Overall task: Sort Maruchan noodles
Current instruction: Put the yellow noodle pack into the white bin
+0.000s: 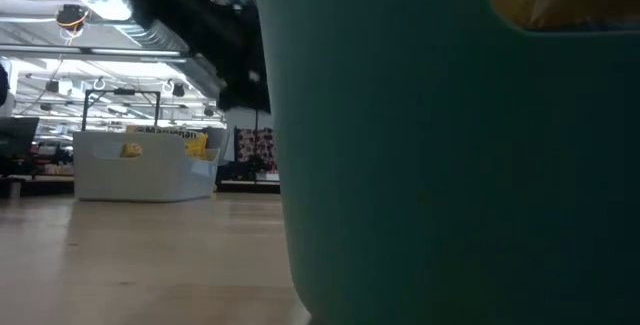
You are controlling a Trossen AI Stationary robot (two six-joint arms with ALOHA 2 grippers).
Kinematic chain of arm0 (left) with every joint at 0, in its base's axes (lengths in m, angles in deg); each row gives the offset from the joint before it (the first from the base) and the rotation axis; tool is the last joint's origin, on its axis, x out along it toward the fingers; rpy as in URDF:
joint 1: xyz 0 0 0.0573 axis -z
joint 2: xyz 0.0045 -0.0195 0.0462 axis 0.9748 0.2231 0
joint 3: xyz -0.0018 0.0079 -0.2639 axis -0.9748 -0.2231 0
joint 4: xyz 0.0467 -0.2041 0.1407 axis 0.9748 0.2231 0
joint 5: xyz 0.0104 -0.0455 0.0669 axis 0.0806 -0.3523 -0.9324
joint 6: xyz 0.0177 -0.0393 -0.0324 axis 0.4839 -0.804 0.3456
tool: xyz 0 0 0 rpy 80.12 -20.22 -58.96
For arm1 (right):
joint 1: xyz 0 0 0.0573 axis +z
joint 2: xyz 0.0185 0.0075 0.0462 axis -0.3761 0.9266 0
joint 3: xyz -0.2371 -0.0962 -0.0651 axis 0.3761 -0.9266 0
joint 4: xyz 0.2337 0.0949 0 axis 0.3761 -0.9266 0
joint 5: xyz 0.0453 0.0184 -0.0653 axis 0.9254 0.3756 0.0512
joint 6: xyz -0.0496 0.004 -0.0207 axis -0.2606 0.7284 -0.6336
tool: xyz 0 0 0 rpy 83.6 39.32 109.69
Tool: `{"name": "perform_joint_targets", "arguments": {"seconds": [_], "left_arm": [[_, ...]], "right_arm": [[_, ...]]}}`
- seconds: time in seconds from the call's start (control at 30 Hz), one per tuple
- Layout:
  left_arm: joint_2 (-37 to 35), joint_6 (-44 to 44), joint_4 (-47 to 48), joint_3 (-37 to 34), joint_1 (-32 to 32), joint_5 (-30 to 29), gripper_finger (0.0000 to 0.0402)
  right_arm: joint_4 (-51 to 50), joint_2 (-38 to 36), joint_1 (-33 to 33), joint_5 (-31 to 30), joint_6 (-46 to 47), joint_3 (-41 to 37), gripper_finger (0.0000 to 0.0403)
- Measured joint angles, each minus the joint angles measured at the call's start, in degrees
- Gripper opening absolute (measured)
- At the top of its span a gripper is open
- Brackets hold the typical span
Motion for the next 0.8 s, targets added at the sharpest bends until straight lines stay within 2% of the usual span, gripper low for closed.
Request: {"name": "perform_joint_targets", "arguments": {"seconds": [0.1,0.2,0.33,0.5,0.7,0.8], "left_arm": [[6.42,-5.5,-1.09,2.15,-2.08,1.15,0.0246],[12.01,-6.4,-1.19,4.9,-3.57,3.24,0.0246],[17.9,-8.47,-1.93,8.19,-4.92,4.82,0.0244],[22.56,-9.27,-5.51,10.54,-5.24,7.51,0.0243],[23.38,-10.69,-6.26,11.3,-5.24,7.91,0.0243],[23.4,-11.7,-6.3,11.3,-5.24,7.93,0.0243]], "right_arm": [[10.09,-2.98,2.16,-0.22,2.4,-8.63,0.0012],[21.65,-2.45,2.69,-0.22,5.09,-16.4,0.0012],[36.92,0.29,2.63,-0.51,6.22,-21.82,0.0012],[45.7,5.68,2.63,-0.81,5.39,-22.84,0.0012],[53.18,14.43,2.42,-5.61,4.41,-22.24,0.0012],[53.55,18.71,1.88,-5.72,4.38,-21.1,0.0012]]}}
